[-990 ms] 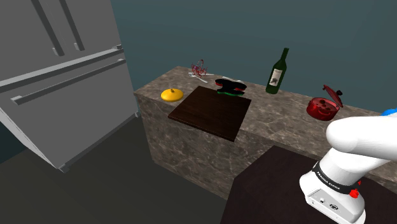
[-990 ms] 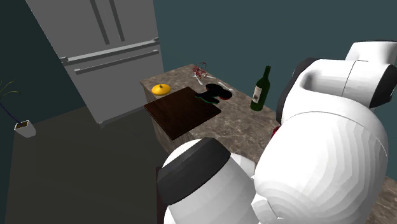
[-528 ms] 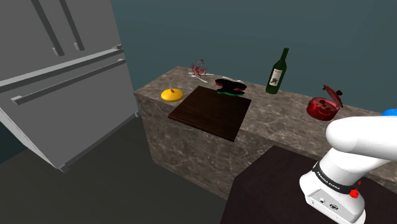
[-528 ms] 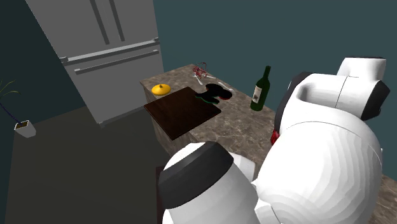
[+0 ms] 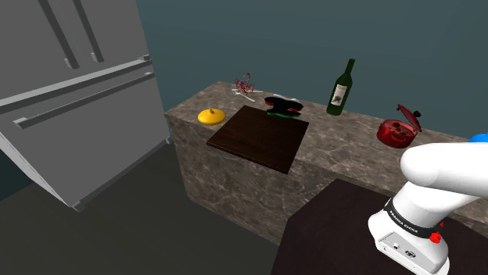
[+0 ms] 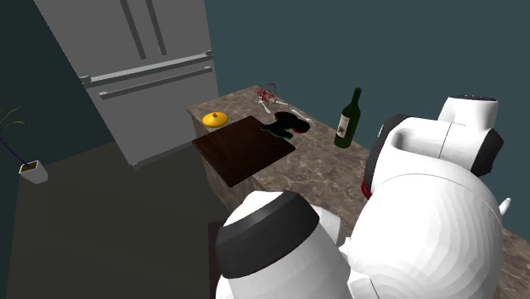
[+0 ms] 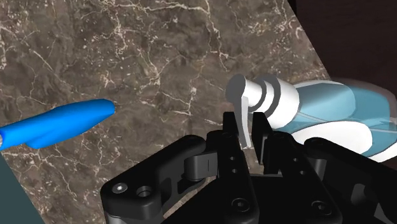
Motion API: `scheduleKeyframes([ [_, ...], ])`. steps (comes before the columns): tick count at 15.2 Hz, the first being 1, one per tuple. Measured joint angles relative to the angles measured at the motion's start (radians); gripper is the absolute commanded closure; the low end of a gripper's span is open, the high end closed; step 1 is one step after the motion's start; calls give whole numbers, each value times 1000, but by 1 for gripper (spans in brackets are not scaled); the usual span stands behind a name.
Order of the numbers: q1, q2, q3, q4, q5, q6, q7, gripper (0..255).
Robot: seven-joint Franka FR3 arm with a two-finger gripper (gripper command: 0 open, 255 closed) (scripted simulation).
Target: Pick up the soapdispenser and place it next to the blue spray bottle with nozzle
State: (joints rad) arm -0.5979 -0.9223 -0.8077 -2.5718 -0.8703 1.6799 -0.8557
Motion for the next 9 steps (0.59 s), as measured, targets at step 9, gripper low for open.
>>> scheduleKeyframes([
  [9, 3, 30, -89, -70, -75, 112, 37, 255],
])
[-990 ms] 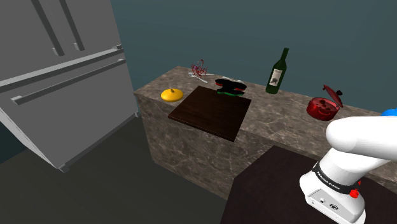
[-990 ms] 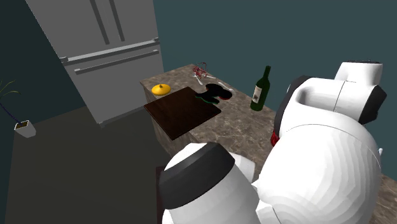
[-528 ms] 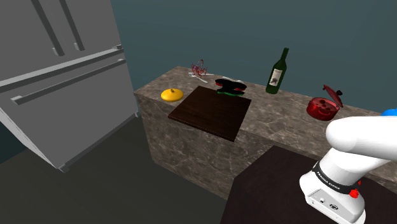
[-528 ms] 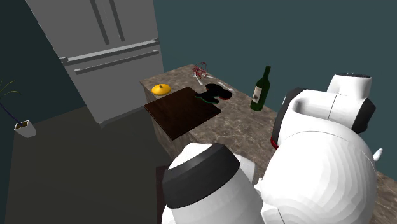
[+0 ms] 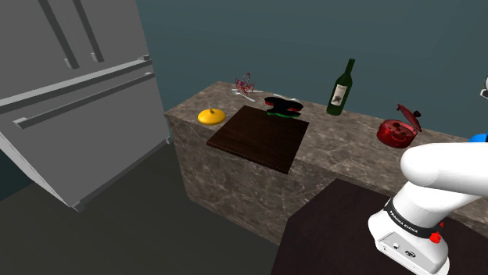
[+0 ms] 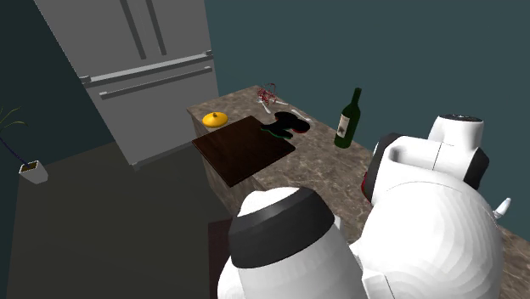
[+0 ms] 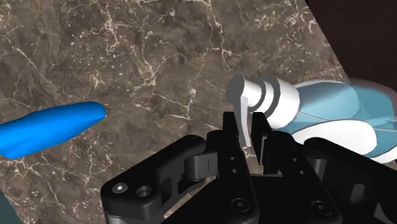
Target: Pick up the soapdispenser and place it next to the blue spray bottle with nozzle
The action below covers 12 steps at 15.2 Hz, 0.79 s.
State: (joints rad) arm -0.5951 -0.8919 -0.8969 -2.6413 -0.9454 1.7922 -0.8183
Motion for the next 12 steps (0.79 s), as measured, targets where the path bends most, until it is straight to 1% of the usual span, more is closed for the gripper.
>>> scheduleKeyframes([
  [7, 9, 38, -82, -61, -63, 93, 38, 255],
  [12, 34, 86, -157, -81, -111, 168, 65, 255],
])
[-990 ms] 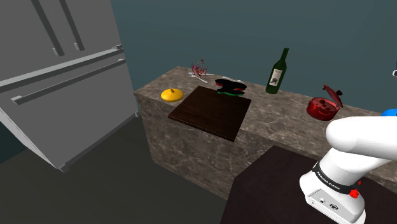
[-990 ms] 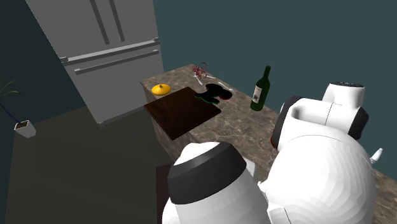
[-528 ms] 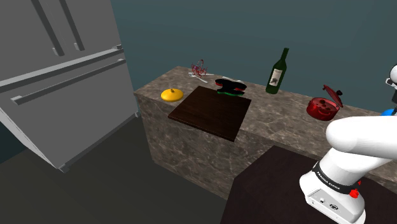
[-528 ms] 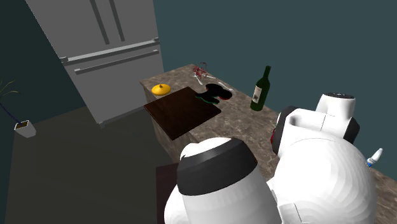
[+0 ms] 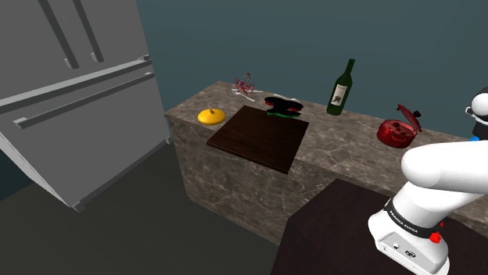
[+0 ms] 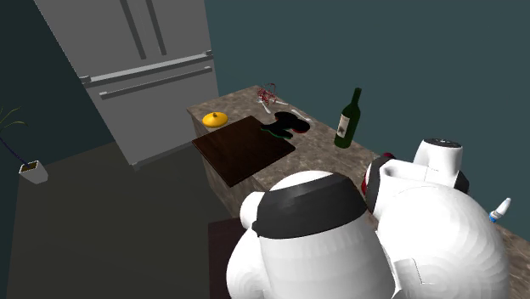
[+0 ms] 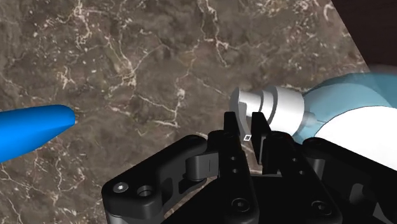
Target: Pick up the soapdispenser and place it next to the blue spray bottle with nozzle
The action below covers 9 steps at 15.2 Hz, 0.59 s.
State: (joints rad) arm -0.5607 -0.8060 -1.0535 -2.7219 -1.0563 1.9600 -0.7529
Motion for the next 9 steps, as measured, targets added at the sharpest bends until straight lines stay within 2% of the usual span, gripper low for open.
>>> scheduleKeyframes([
  [9, 60, 89, -139, -31, -88, 133, 57, 255],
])
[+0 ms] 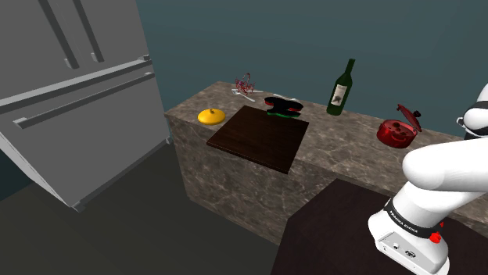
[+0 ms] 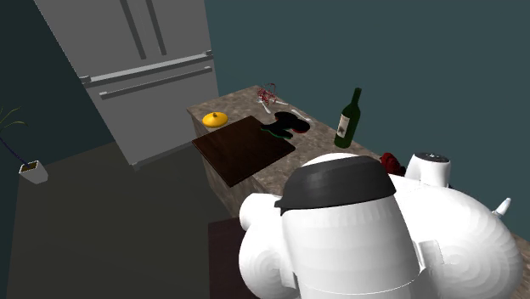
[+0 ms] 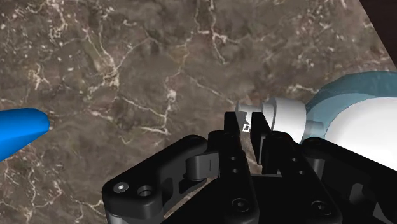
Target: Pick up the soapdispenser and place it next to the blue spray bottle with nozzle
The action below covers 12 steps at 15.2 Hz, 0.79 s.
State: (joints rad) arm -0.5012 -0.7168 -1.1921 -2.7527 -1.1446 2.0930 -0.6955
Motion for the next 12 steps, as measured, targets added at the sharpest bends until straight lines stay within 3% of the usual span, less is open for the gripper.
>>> scheduleKeyframes([
  [5, 3, 3, -6, -1, -4, 6, 3, 255],
  [6, 3, 4, -6, -1, -4, 6, 3, 0],
  [12, 3, 4, -6, -1, -4, 6, 3, 0],
])
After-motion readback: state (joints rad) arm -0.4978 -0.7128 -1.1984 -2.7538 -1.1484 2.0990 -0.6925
